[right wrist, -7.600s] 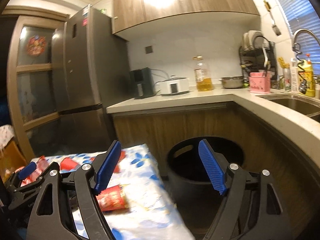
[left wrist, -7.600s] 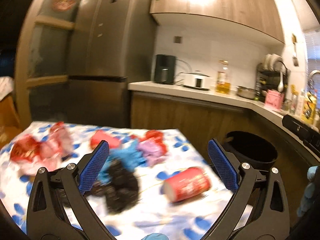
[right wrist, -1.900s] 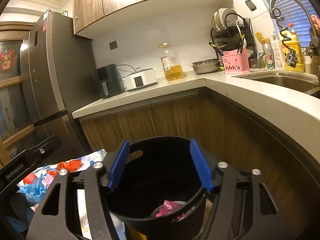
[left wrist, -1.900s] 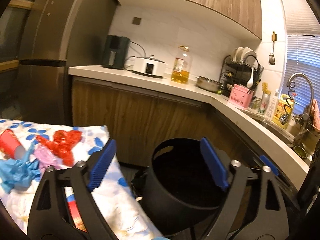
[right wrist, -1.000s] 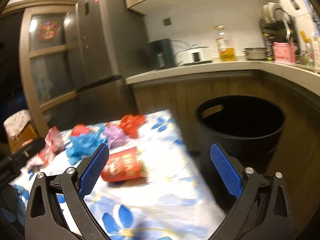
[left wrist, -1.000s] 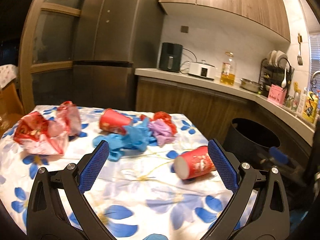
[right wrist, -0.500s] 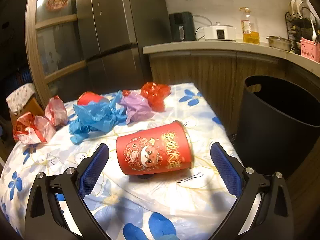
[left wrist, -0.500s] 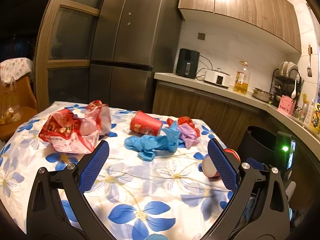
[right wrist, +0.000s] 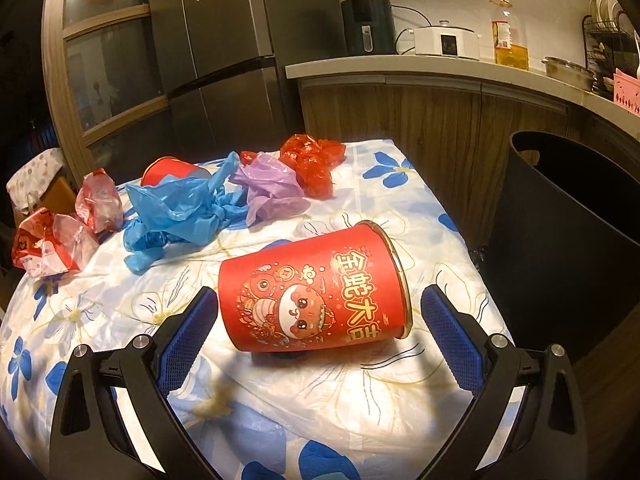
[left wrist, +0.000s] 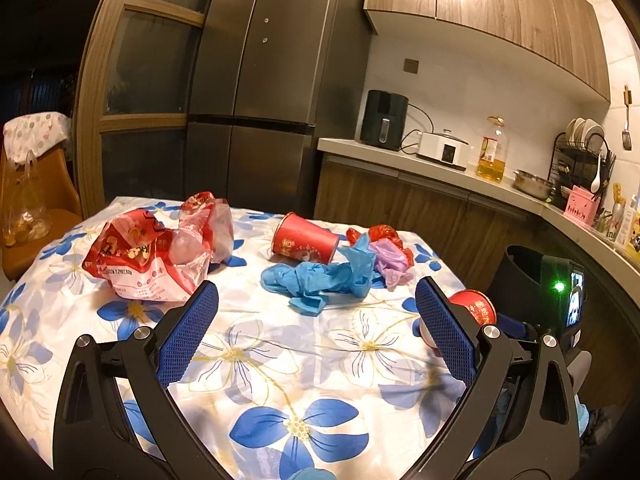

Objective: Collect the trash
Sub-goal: 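Move both tools back to the table toward the red canister, then grasp the red canister with the right tool while the left tool grasps the blue glove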

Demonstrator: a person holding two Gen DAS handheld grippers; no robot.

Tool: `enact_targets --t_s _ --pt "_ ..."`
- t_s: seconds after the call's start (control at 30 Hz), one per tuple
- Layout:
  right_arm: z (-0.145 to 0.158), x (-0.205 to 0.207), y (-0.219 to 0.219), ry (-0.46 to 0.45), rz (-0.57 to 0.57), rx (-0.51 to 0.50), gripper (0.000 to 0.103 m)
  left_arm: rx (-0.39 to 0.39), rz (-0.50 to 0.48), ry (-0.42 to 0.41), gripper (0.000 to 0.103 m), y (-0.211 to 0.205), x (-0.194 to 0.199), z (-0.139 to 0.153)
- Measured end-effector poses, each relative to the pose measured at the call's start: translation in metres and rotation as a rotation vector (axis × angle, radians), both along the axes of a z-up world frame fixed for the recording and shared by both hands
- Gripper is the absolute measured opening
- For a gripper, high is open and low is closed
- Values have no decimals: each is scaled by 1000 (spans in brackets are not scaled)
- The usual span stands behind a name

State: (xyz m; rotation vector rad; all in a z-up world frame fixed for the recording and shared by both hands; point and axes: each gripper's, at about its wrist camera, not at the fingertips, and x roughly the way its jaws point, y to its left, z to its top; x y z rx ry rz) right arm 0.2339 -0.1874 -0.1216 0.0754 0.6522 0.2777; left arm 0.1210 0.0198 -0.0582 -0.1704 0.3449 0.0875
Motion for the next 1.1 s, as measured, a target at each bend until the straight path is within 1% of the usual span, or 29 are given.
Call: enact_targets --t_s 0.07,0.1,0.2,0.43,0.6,0.7,0.87,0.93,0.97,1.0,1.03,1.1 --pt "-1 1 1 3 2 -4 95 -2 2 2 97 0 1 -1" --pt "-1 1 2 6 5 -8 92 -3 3 2 97 0 1 -1" --pt "-2 2 4 11 11 -16 85 -1 7 7 97 -1 2 -1" --pt "-1 -1 5 -5 14 -12 85 -5 15 18 97 1 8 -6" --pt "2 -5 3 -29 7 -3 84 8 12 17 97 -1 24 -10" --pt "3 -6 0 -40 -4 13 84 11 6 9 97 -3 41 -12" --pt "6 -10 -5 -57 -18 40 84 2 -24 7 97 -10 81 -17" --pt "7 -11 -7 -63 -22 49 84 -11 -47 31 93 -13 99 -21" --pt "7 -12 -8 -64 -22 53 84 -13 -50 45 89 -14 107 -23" --pt "8 -13 -8 -65 -23 57 84 -14 -50 56 83 -14 113 -25" --pt "8 -13 -9 -66 -23 60 84 -19 -59 75 80 -15 121 -28" --pt "9 -14 -10 -68 -21 64 84 -25 -64 106 66 -16 132 -32"
